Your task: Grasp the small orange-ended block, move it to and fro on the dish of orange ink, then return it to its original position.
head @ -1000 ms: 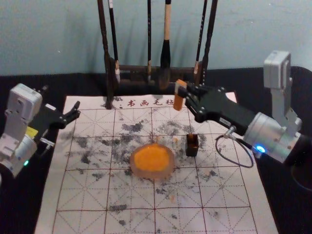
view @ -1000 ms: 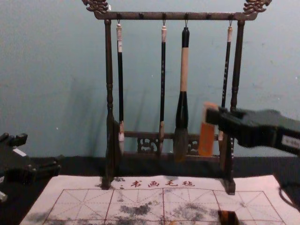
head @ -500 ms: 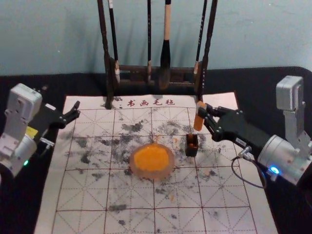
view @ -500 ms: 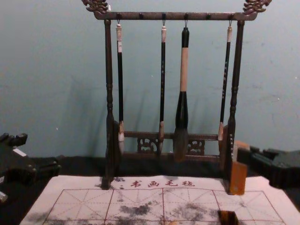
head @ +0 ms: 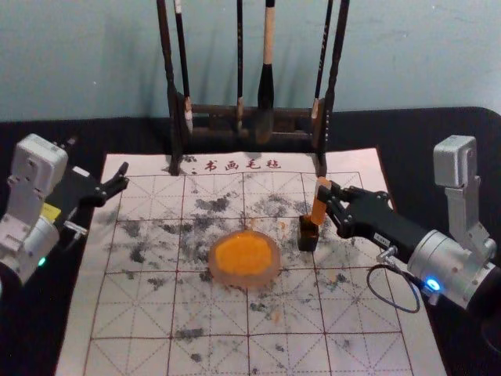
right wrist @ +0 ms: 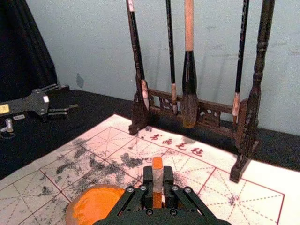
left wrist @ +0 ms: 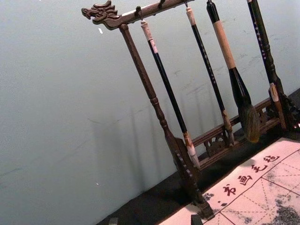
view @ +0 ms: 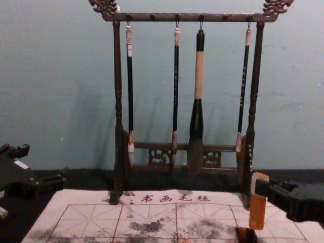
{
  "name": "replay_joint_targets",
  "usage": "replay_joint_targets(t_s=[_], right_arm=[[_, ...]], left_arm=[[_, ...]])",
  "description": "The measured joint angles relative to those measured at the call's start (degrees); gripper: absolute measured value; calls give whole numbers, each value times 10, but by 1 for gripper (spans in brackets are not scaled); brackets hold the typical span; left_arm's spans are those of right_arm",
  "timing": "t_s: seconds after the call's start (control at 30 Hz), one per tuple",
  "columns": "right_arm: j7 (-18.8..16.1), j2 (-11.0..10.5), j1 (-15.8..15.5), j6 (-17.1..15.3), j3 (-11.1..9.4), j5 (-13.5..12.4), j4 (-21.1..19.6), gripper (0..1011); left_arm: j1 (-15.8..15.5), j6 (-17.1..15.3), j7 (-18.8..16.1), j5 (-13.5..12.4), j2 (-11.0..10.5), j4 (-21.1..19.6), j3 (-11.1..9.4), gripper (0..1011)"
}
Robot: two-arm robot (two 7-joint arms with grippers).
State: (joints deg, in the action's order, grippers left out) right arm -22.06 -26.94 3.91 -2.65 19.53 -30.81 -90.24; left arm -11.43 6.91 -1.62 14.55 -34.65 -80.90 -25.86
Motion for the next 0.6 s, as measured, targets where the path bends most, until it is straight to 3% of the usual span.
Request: replay_joint_targets(t_s=[0.6], right_arm=[[8, 23, 8, -15, 3, 14, 21, 105]], left_arm=[[0, 0, 0, 0, 0, 0, 0, 1001]])
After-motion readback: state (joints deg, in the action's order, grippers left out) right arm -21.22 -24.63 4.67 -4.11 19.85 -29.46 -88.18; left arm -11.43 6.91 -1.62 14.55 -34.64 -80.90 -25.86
